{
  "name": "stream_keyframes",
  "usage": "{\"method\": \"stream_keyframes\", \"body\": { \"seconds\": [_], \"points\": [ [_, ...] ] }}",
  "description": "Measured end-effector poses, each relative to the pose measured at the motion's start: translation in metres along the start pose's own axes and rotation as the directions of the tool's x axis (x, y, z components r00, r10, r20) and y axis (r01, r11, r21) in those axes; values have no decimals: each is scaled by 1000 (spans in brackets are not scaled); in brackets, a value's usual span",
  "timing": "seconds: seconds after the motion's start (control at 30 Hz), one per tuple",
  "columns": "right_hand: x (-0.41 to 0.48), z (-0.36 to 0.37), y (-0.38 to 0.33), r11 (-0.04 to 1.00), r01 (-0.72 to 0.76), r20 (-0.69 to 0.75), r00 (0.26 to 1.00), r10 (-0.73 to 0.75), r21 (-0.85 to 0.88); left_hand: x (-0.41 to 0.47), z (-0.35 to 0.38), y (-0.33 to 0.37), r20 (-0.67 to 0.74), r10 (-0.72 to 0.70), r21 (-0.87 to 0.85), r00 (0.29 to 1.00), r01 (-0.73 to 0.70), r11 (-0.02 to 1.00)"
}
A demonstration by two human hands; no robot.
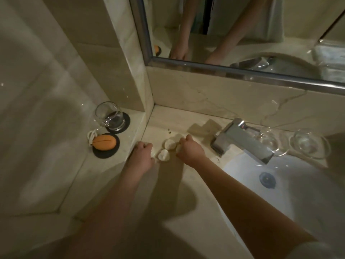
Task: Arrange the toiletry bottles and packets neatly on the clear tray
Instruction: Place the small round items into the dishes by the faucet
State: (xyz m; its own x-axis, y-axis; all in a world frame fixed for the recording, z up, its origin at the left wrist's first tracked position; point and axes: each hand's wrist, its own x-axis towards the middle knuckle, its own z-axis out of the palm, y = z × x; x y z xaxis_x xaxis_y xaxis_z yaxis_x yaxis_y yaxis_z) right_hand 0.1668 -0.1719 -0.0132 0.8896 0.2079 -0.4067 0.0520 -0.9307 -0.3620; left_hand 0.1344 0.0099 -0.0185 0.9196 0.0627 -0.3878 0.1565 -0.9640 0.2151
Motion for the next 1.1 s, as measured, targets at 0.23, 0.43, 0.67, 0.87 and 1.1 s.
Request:
{"method": "stream_keyframes", "body": {
  "seconds": [0.23, 0.43, 0.67, 0.87, 1.1],
  "points": [
    [-11, 13, 16, 981, 75, -69, 996, -63, 180, -8, -5, 1, -131, -2, -96, 991, -11, 995],
    [-58, -2, 38, 855, 133, -190, 981, -41, 502, -44, -18, 36, -288, -58, -328, 956, -42, 944],
    [-141, -26, 89, 768, 103, -235, 970, 64, 632, -96, -17, 113, -322, 106, -391, 941, -234, 890],
    [-204, -54, 161, 687, 96, -319, 925, 205, 720, -126, -13, 204, -269, 316, -315, 910, -393, 864],
    [-216, -91, 265, 659, -7, -334, 857, 391, 752, -125, 2, 322, -182, 531, -207, 828, -560, 802]
  ]
}}
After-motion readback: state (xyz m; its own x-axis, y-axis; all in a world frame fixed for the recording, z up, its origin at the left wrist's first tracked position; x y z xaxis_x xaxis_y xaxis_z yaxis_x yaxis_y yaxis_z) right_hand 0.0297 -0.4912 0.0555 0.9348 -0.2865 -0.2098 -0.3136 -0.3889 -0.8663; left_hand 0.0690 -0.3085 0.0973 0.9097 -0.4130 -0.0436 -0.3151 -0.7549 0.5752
